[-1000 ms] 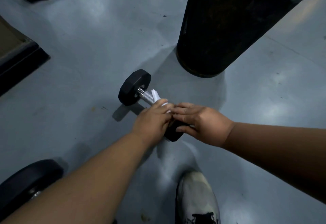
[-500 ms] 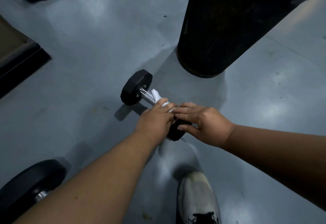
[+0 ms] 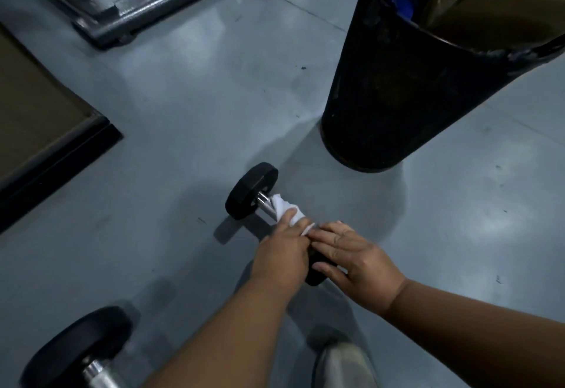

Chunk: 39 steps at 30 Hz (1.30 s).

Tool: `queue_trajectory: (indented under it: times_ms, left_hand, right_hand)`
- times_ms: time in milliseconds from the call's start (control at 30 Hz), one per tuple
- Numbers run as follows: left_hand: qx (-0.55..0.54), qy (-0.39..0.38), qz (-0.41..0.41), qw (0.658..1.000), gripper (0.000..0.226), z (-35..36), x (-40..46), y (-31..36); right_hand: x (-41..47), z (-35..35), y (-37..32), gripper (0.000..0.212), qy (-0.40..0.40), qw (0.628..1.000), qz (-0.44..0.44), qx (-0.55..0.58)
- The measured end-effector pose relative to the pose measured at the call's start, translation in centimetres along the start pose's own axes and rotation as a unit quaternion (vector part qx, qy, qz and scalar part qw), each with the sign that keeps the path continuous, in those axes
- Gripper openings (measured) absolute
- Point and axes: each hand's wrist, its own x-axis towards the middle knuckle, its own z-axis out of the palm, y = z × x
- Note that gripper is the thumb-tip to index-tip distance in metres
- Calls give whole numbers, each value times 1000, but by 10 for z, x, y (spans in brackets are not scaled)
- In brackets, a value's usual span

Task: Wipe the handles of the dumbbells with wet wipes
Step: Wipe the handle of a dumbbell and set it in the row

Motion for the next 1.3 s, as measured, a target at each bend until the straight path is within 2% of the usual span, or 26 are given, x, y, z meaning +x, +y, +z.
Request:
queue_trajectory:
  times_ms: [67, 300, 400, 500, 600, 800, 900, 1000, 1067, 1133, 1200, 1300]
  left_hand:
    - [-21, 15, 6, 1000, 47, -9, -5, -3]
    - [-37, -5, -19, 999, 50, -20, -9, 10]
    - [-58, 17, -31, 998, 50, -22, -8, 12]
    - [-28, 29, -23, 999, 55, -17, -5, 8]
    - [-5, 88, -17, 996, 47, -20, -8, 8]
    - [98, 128, 69, 984, 39, -30, 1, -20]
    - [75, 191, 34, 978, 37, -34, 7, -40]
    - [43, 208, -26, 977, 35, -21, 5, -22]
    - [53, 182, 6, 982, 28, 0, -1, 0]
    - [49, 157, 58, 985, 31, 7, -7, 4]
    - [50, 171, 105, 978, 31, 0, -7, -10]
    - [30, 205, 90, 974, 27, -15, -3, -35]
  right_hand:
    - [-3, 5, 0, 37, 10, 1000, -2, -13]
    - [-3, 8, -1, 31, 35, 999, -10, 13]
    - [-2, 11, 0, 30, 45, 999, -3, 22]
    - [-2, 9, 3, 30, 47, 999, -6, 18]
    - [-2, 13, 3, 29, 44, 999, -8, 14]
    - [0, 15, -3, 30, 57, 998, -2, -13]
    - [0, 16, -7, 29, 63, 998, 6, -26]
    - [0, 15, -11, 29, 61, 998, 15, -28]
    - [0, 13, -10, 28, 51, 998, 15, -25]
    - [-1, 12, -7, 28, 43, 999, 18, -23]
    - [-1, 11, -5, 28, 35, 999, 14, -23]
    - [1, 6, -5, 32, 26, 999, 3, -22]
